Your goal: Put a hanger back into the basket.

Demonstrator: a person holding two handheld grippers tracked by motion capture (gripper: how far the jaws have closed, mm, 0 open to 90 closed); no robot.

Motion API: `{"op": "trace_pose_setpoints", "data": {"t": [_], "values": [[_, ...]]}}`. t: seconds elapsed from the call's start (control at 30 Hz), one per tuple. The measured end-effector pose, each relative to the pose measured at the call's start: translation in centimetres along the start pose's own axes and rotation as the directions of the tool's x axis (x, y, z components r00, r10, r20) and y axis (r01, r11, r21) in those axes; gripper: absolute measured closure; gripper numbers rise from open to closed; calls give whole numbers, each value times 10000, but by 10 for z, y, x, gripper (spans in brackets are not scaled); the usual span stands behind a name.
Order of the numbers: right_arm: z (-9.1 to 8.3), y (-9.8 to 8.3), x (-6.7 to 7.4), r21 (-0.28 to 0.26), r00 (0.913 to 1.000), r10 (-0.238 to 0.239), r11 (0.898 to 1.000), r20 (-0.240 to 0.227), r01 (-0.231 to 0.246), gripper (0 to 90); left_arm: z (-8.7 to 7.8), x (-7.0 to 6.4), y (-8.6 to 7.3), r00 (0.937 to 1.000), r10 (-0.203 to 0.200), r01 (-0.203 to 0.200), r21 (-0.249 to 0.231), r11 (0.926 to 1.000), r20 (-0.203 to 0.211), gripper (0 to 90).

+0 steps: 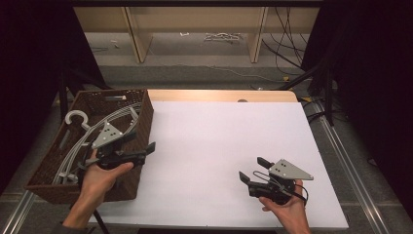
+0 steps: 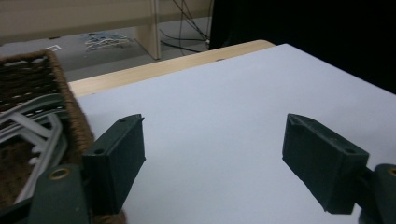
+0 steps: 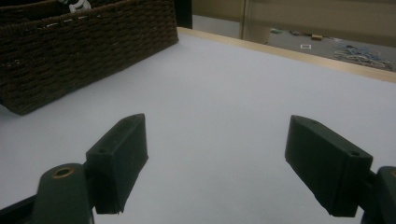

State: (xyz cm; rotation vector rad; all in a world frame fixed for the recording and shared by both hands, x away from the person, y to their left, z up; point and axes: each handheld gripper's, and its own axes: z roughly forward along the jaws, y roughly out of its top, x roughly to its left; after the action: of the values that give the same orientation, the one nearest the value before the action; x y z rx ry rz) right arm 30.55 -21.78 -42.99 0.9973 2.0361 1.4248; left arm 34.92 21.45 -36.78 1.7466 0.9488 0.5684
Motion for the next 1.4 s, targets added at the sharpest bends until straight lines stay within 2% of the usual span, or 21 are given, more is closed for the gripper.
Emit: {"op": "trace_pose_setpoints", "data": {"t": [0.03,0.13,0.17,0.37,0.47,0.6,0.63,0.8,0.9,0.97,1.0,1.17,1.23,1.3,1.37,1.4], "values": [[-1,0,1,91,10000,4,10000,21,-4,222,3,-7,-1,9998,71,-69,-147,9999,168,210],[-2,0,1,125,10000,-32,9999,9,32,222,7,-14,-3,9986,365,-358,-181,9992,390,204],[-2,0,2,73,10000,-34,10000,39,34,222,9,-17,-4,9987,249,-240,-223,9995,435,204],[-3,0,3,56,10000,-29,10000,-21,29,222,14,-33,-10,9970,179,-153,-347,9993,759,194],[-3,-1,4,93,10000,-62,9999,-60,62,219,15,-35,-12,9969,101,-73,-366,9993,782,179],[-4,-1,5,95,9999,-36,9999,-106,37,202,18,-42,-17,9941,14,46,-548,9985,1083,161],[-4,-2,6,81,9999,-42,10000,-104,43,201,17,-44,-18,9937,200,-138,-564,9983,1106,160],[-5,-2,7,44,9998,-76,10000,-197,77,189,17,-52,-23,9917,282,-183,-801,9966,1254,159],[-6,-3,8,106,9996,-156,9998,-217,158,175,20,-56,-29,9906,521,-421,-804,9959,1266,159],[-5,-4,8,7,9996,-156,9999,-243,156,174,22,-58,-34,9899,497,-406,-701,9967,1331,159],[-7,-4,9,174,9995,-173,9997,-258,177,173,22,-58,-34,9899,497,-406,-701,9967,1331,159],[-9,-5,10,160,9992,-216,9996,-327,222,170,24,-60,-48,9888,522,-435,-647,9970,1400,159],[-9,-6,11,127,9993,-215,9997,-316,220,170,24,-58,-58,9860,752,-667,-614,9959,1491,159],[-9,-7,11,53,9991,-212,9998,-364,214,170,24,-57,-64,9866,526,-460,-457,9979,1545,159],[-10,-7,12,118,9992,-217,9997,-335,221,170,24,-56,-67,9855,592,-520,-492,9974,1588,159],[-11,-7,13,210,9989,-255,9994,-401,263,170,23,-55,-69,9880,542,-481,-450,9978,1446,159]]}}
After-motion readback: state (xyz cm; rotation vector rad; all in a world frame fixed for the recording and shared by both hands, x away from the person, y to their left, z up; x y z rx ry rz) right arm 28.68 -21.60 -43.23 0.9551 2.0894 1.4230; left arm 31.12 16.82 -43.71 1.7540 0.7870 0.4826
